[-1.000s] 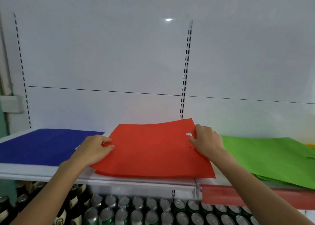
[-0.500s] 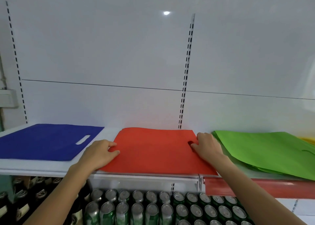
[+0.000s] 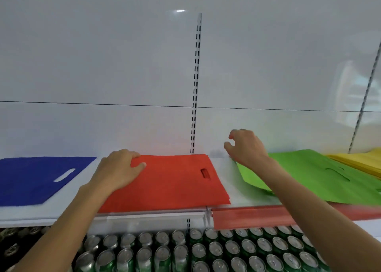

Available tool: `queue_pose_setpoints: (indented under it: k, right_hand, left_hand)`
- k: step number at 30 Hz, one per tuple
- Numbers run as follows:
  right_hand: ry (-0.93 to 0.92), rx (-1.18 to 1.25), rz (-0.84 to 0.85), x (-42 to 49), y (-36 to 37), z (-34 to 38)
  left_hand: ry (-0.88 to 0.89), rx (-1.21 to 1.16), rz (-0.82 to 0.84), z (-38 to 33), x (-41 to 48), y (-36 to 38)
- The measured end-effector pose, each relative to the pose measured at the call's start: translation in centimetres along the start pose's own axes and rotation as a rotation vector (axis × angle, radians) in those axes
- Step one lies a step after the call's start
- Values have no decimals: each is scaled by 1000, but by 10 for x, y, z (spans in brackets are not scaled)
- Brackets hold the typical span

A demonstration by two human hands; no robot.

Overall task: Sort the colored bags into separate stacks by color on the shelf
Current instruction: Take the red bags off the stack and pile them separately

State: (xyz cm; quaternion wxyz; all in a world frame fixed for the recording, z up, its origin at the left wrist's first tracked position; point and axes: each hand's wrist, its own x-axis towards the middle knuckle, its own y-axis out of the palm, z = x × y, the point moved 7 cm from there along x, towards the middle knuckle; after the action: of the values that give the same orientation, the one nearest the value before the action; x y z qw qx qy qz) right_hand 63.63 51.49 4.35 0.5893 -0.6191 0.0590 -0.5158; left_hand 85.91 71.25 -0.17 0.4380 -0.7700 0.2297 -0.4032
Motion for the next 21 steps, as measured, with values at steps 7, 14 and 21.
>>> queue_pose_setpoints:
  k: [7, 14, 21]
  right_hand:
    - [149, -125, -29, -3, -46, -132]
    - [144, -174, -17, -16, -63, -289]
    - [180, -208, 32, -7, -100, -441]
  left_hand:
    - [148, -38, 20, -120, 2, 32]
    - [211, -135, -16, -276, -1, 92]
    - [212, -191, 30, -423, 4, 144]
